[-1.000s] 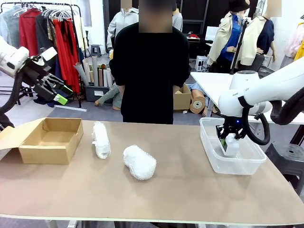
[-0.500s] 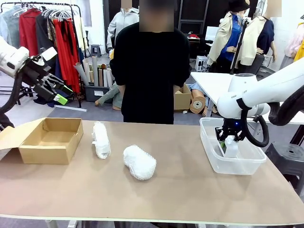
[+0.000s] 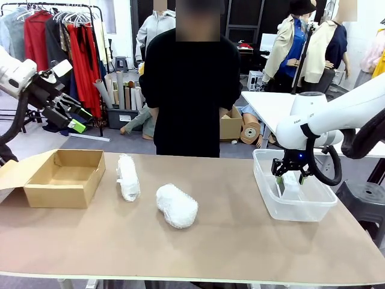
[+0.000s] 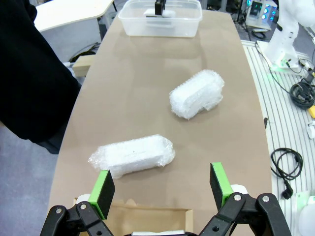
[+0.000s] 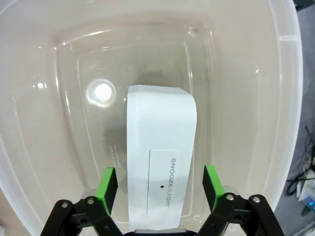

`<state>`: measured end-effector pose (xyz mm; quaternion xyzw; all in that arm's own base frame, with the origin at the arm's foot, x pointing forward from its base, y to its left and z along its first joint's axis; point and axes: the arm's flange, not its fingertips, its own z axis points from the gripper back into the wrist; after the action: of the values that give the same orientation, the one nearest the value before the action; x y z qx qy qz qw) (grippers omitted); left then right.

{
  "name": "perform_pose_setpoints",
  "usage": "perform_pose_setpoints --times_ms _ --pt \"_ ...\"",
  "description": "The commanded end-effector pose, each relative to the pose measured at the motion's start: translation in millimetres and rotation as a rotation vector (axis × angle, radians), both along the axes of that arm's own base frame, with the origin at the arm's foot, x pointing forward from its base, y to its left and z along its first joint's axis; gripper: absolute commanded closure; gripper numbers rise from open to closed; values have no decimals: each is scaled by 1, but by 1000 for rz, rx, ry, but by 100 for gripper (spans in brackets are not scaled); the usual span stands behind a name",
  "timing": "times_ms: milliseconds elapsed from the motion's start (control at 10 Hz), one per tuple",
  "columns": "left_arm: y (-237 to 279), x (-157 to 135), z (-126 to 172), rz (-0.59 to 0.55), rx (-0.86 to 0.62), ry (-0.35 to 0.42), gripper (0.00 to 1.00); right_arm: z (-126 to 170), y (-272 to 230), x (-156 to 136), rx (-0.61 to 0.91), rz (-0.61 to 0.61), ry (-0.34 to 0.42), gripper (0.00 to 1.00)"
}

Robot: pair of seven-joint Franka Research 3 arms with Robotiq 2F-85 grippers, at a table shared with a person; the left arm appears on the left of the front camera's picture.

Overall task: Separate and place wrapped and unwrapped clocks.
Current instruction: If the picked Digital clock is wrapped, place it in the Package Box ; if not, place it in the Organizing box, then pick up the Digital clock indicated by the person.

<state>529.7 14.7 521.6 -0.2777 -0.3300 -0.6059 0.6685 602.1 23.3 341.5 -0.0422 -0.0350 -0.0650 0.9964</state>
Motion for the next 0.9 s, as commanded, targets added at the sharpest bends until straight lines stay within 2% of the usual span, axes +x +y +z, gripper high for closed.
perform_pose_setpoints --times_ms 0,300,800 --pt "0 0 1 -2 -3 0 0 12 1 -7 -12 -4 -6 0" --pt "0 0 1 -2 -3 0 0 24 0 -10 -7 20 -12 0" --pt "0 0 1 -2 -3 0 0 24 1 -4 -2 5 -17 0"
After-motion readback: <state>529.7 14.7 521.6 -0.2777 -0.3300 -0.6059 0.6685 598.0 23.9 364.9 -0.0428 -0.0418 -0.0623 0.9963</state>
